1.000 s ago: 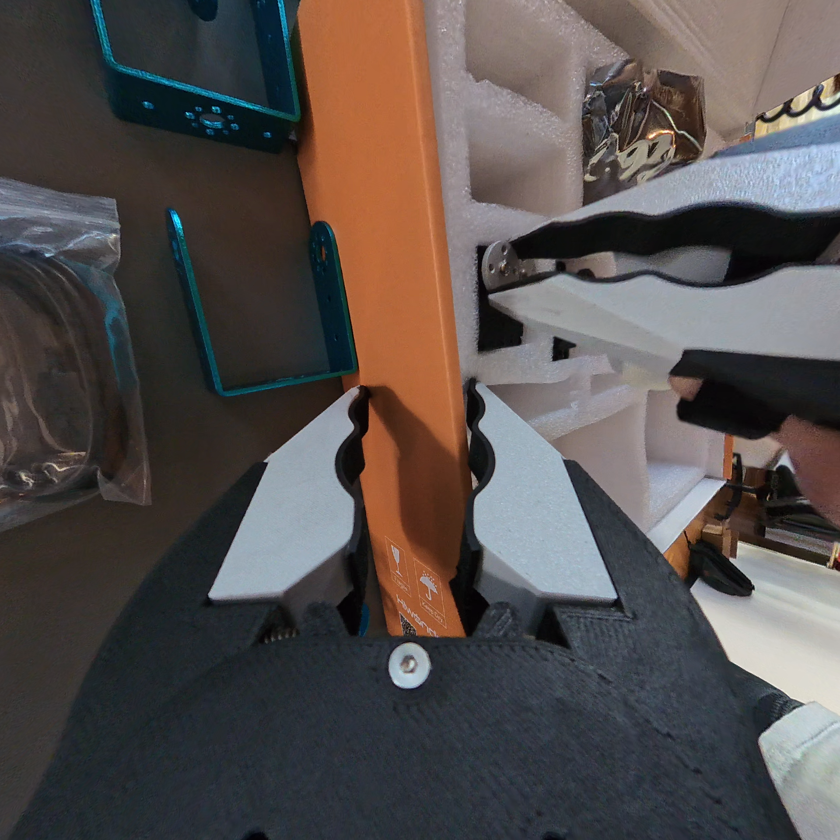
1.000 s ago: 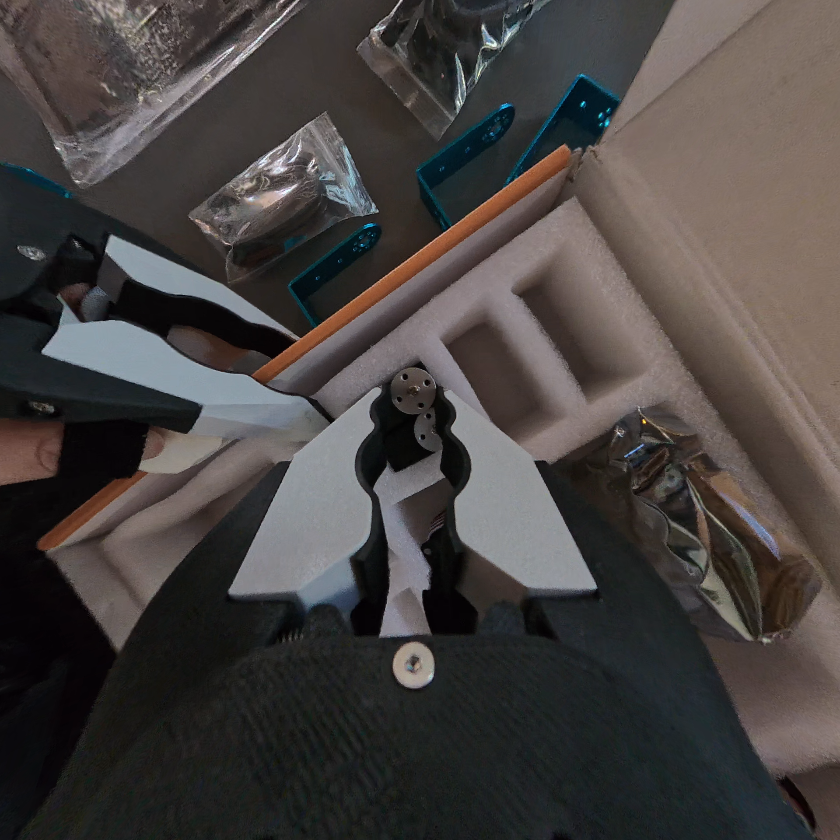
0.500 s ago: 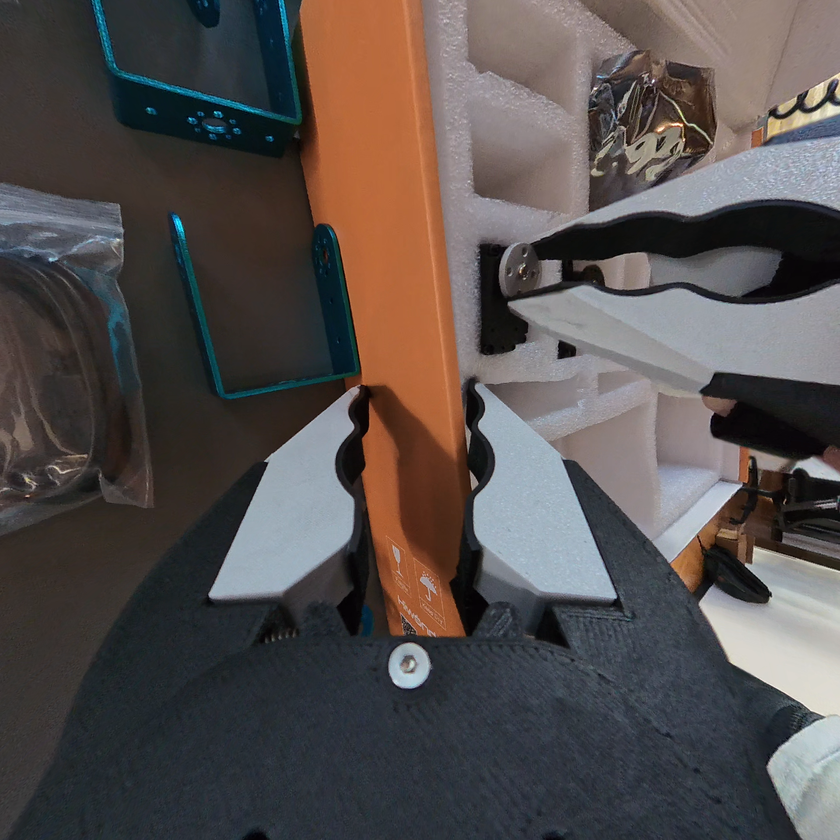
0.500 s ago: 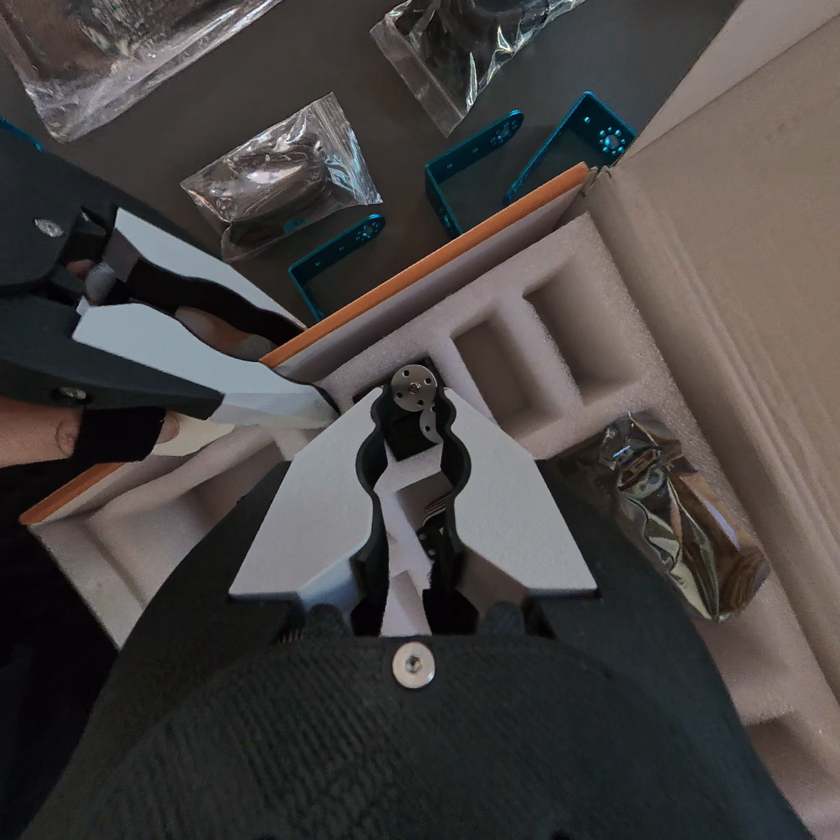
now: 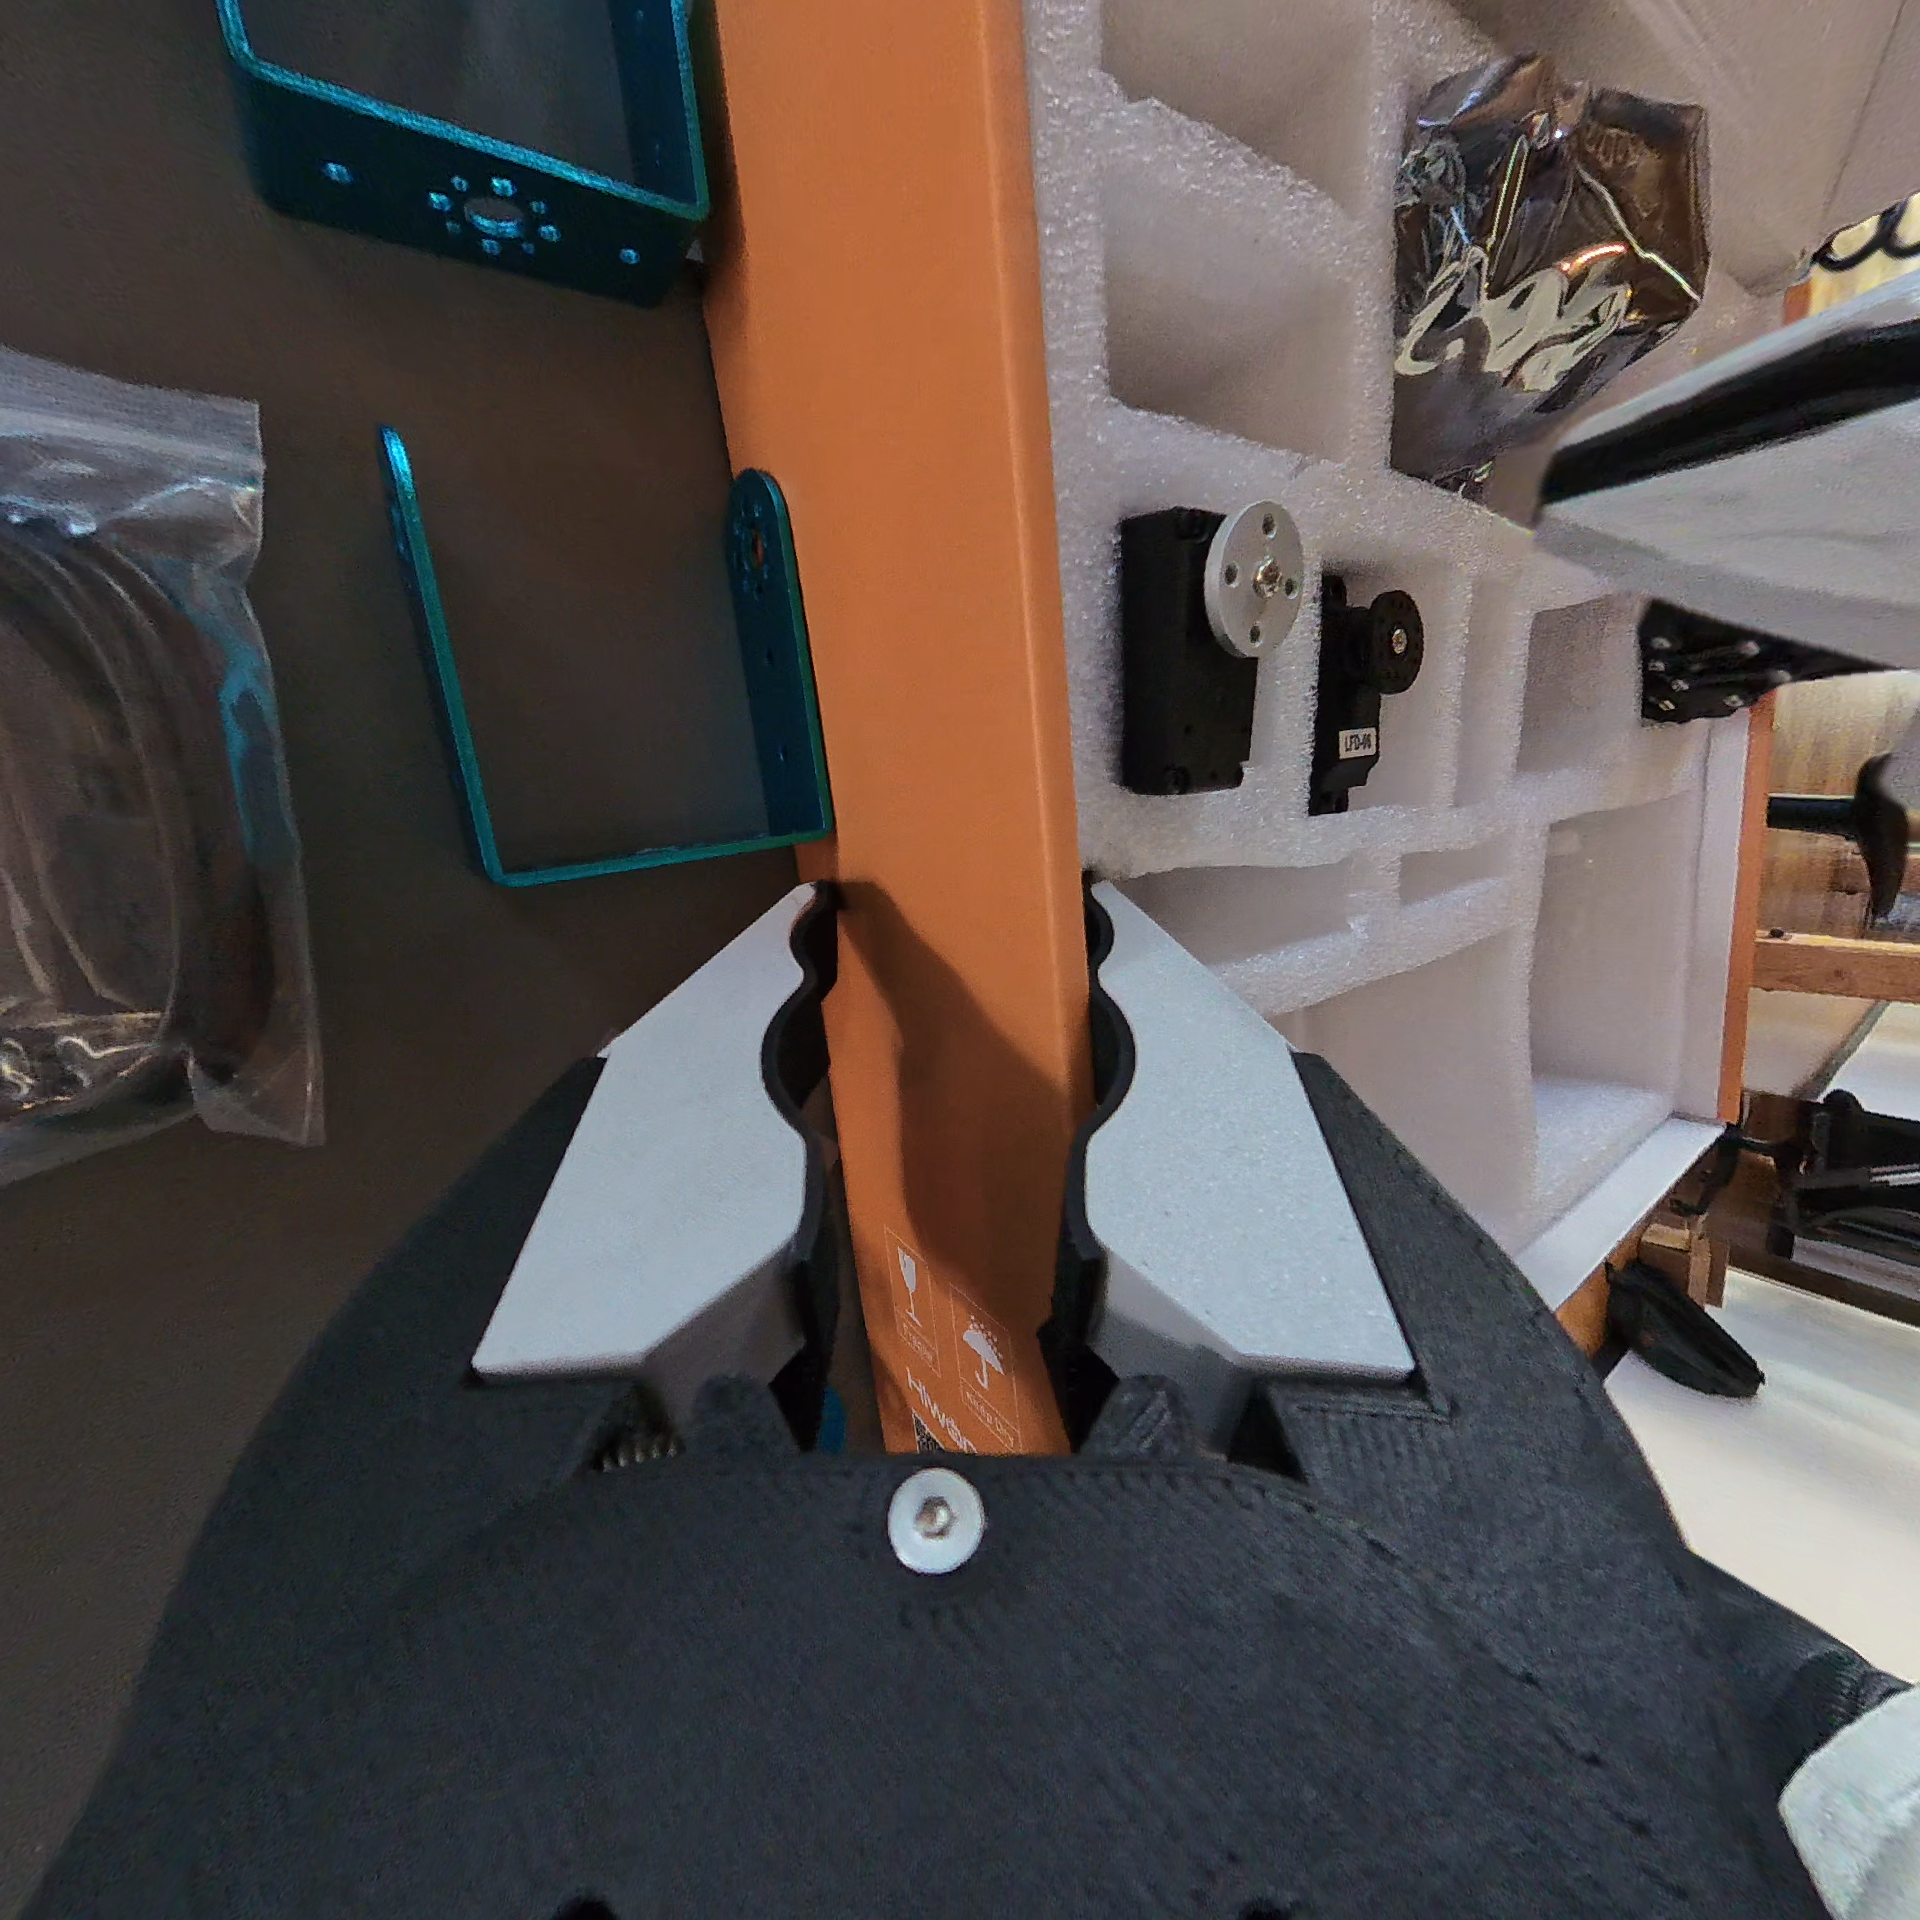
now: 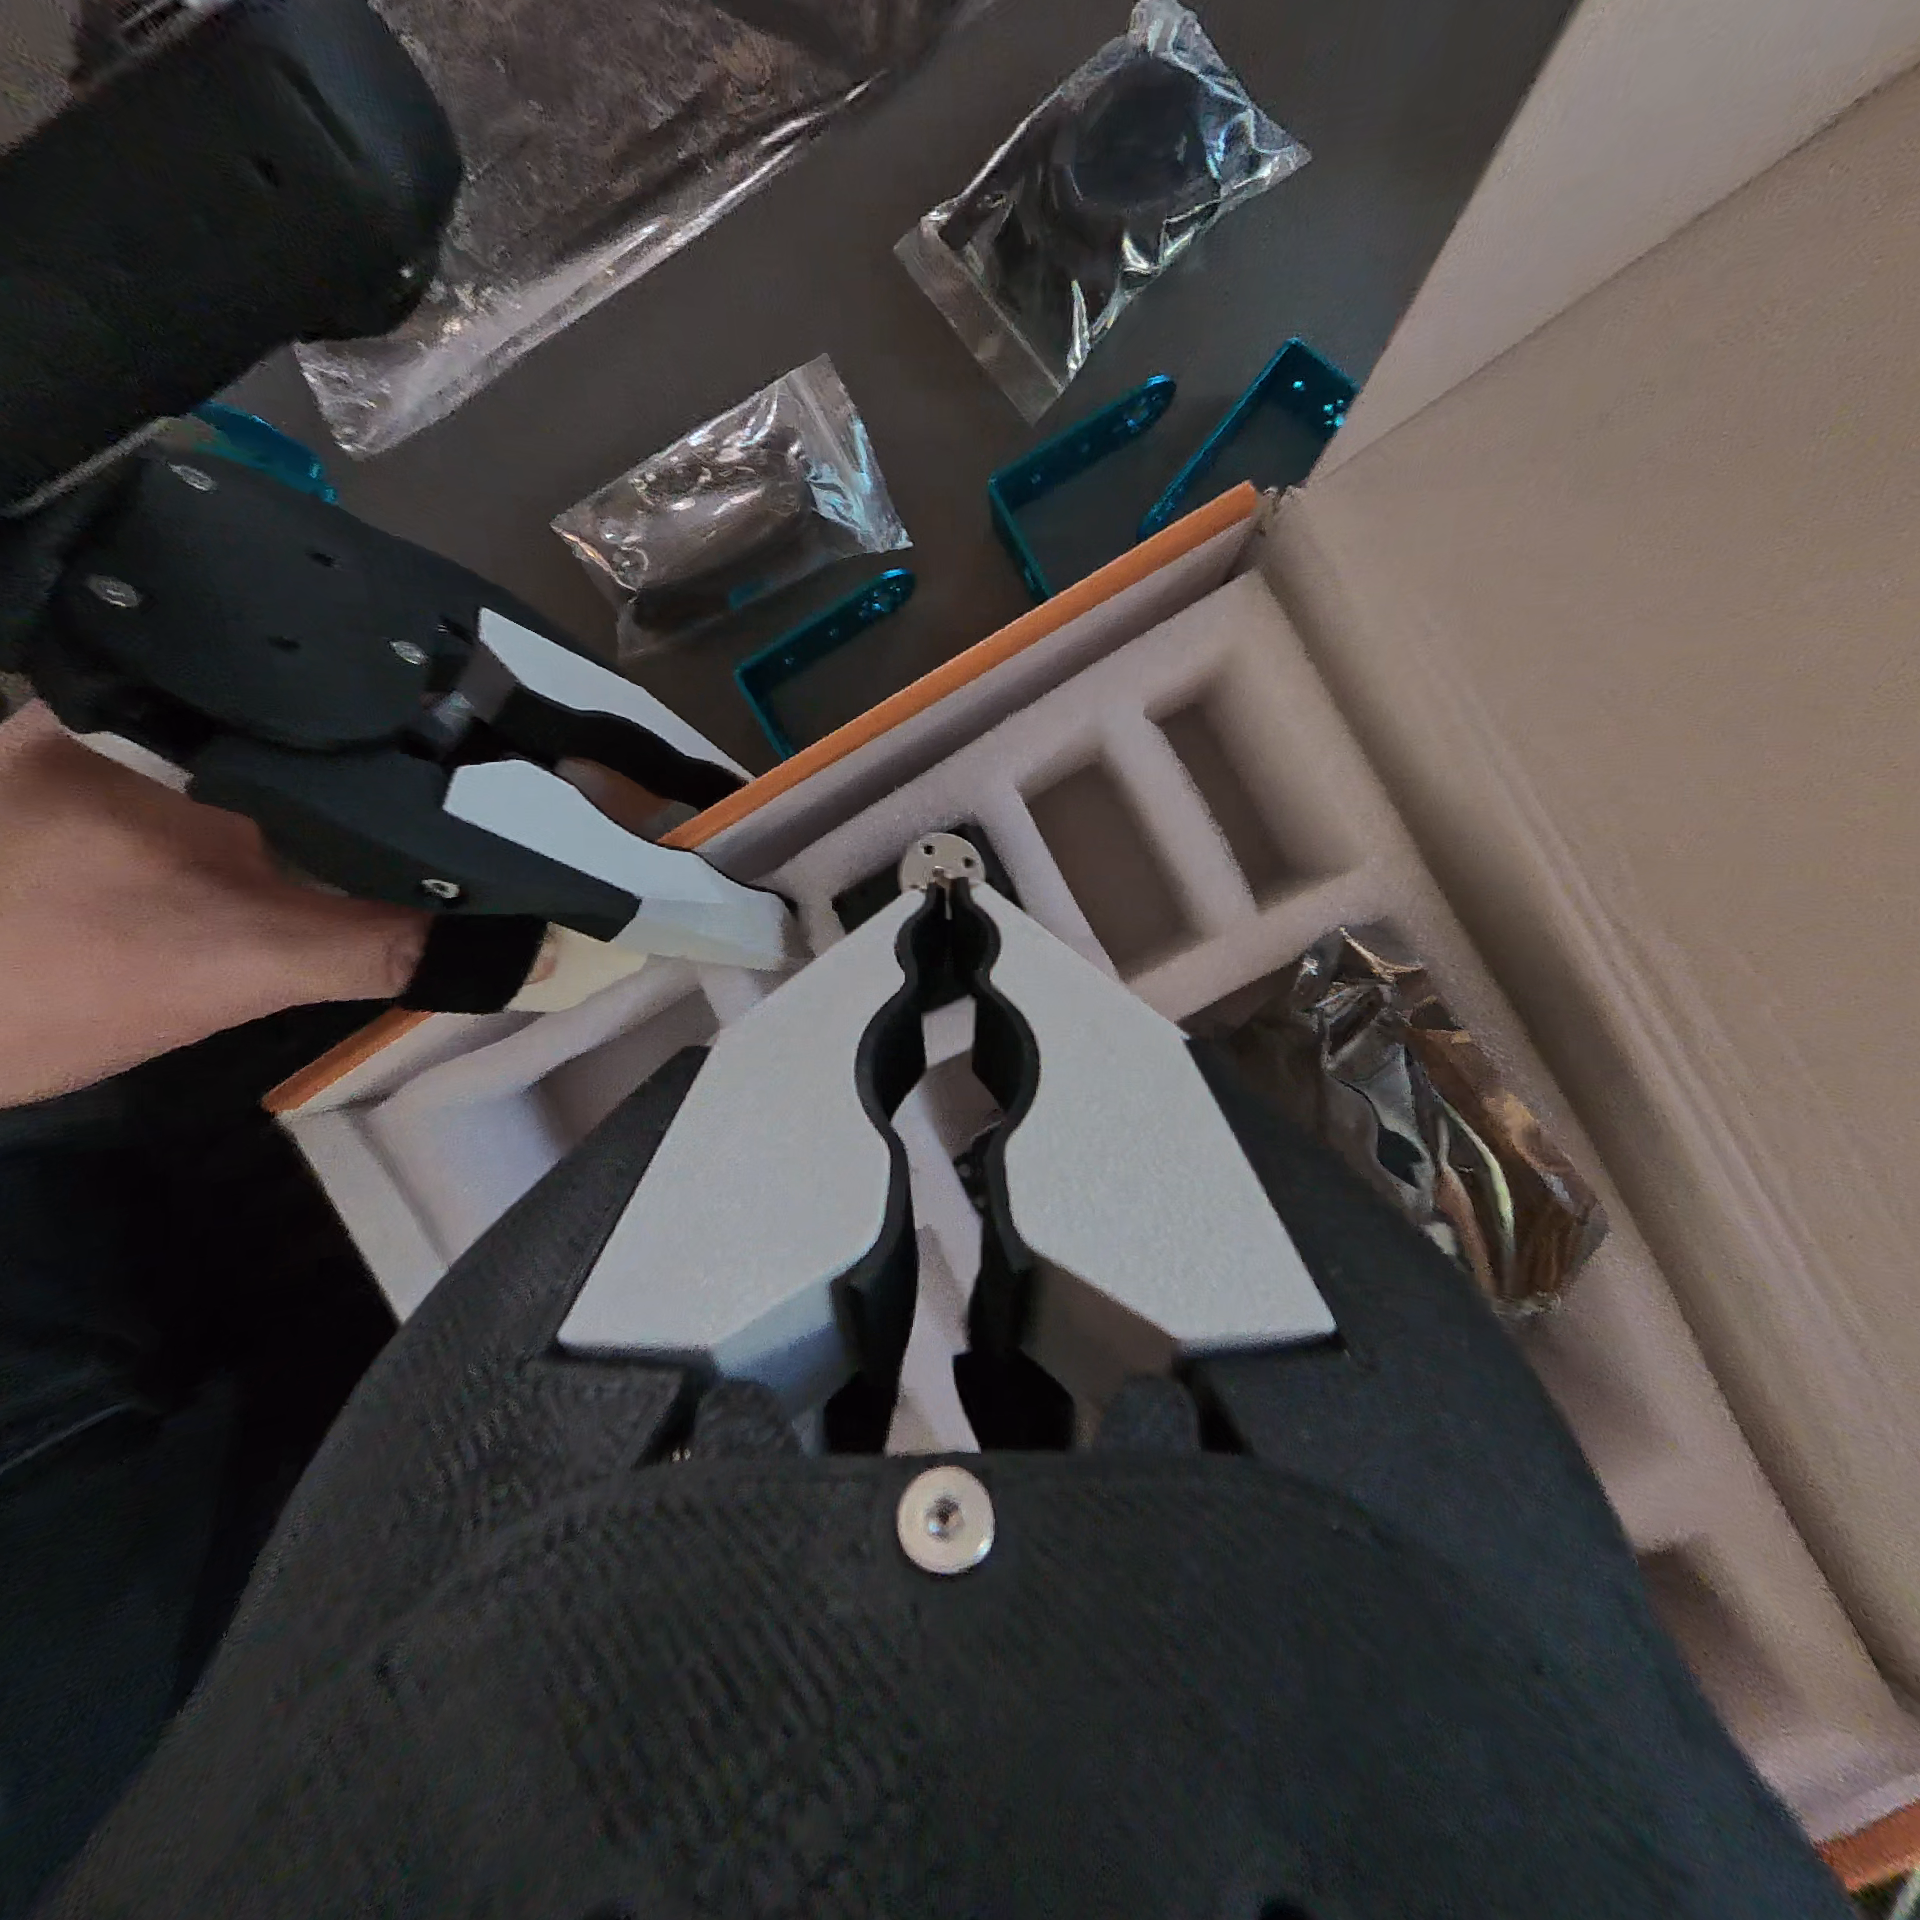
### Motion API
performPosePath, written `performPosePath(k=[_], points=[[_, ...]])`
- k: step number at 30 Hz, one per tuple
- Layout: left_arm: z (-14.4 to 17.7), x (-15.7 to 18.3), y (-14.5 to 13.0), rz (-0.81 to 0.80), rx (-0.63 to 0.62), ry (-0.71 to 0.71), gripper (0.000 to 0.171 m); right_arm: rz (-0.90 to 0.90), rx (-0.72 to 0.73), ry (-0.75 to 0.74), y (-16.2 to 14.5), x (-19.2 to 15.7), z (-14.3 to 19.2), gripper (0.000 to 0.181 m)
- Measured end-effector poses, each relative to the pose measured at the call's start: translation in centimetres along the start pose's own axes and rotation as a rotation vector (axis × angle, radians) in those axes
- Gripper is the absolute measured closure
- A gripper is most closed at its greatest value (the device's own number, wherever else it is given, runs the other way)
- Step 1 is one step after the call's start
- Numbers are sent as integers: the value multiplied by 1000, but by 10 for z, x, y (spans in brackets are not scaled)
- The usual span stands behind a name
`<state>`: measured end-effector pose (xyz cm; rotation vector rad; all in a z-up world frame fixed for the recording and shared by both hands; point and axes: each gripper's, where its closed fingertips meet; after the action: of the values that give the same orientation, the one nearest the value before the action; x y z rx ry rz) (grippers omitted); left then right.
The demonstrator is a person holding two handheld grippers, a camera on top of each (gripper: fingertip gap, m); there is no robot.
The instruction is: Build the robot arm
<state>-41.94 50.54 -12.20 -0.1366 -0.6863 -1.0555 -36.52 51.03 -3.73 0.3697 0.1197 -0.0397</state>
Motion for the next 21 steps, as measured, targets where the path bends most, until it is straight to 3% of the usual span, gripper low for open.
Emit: performPosePath(k=[2,5,10,21], points=[[0,0,0,2,0,1,127,-11,-18,-21,-4,10,-4,162],[0,0,0,4,-5,3,127,-80,-77,68,-9,4,-22,153],[-1,0,0,4,-9,10,127,-31,-149,-33,-11,-1,-41,155],[-2,0,0,3,-13,7,125,16,-81,-93,-8,-3,-32,163]])
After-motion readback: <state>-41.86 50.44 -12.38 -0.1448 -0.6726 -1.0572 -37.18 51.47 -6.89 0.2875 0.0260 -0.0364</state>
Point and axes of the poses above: each gripper's, where its closed fingertips meet, z back along the fingers, y out of its top, x = y × z across the jaws, and after that the axes turned 9 degrees about -x, right-handed
